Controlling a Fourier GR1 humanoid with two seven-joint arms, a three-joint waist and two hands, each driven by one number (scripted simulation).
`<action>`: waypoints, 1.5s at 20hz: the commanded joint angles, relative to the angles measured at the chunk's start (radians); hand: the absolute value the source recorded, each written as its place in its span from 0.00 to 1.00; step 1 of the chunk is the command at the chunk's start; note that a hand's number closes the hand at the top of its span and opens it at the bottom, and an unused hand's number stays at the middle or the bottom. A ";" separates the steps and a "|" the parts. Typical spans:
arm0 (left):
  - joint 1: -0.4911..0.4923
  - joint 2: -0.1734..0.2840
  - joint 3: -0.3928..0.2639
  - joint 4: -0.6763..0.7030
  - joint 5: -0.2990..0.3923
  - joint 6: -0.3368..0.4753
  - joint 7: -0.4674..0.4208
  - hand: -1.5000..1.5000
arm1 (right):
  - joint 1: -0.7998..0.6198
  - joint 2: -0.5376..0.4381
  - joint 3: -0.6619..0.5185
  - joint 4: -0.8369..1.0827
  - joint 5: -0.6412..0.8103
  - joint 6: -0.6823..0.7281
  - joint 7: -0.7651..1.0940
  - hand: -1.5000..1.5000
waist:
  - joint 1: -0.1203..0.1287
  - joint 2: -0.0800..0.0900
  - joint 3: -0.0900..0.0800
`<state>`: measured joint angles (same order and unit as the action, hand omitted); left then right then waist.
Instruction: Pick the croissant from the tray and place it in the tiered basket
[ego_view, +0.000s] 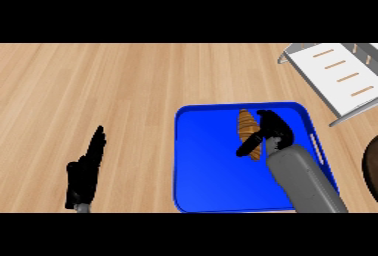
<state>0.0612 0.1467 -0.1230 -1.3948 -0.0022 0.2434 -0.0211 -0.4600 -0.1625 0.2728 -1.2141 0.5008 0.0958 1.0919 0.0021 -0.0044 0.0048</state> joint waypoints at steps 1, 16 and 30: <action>0.020 -0.006 -0.005 0.011 -0.007 -0.011 0.033 0.50 | -0.021 0.061 -0.006 0.028 0.049 -0.023 0.100 1.00 | 0.003 0.004 -0.005; 0.056 -0.010 0.026 -0.003 -0.011 -0.029 0.015 0.50 | 0.124 -0.194 -0.106 0.062 0.193 -0.043 -0.147 1.00 | -0.022 0.002 -0.005; 0.054 -0.011 0.055 -0.003 -0.004 -0.019 0.033 0.50 | 0.204 -0.312 -0.379 -0.482 0.242 -0.216 0.088 1.00 | -0.036 -0.008 -0.008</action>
<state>0.1105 0.1371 -0.0825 -1.4309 -0.0121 0.2189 -0.0083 -0.2277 -0.4799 -0.0583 -1.5430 0.7034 -0.0458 1.0405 -0.0315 -0.0143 0.0035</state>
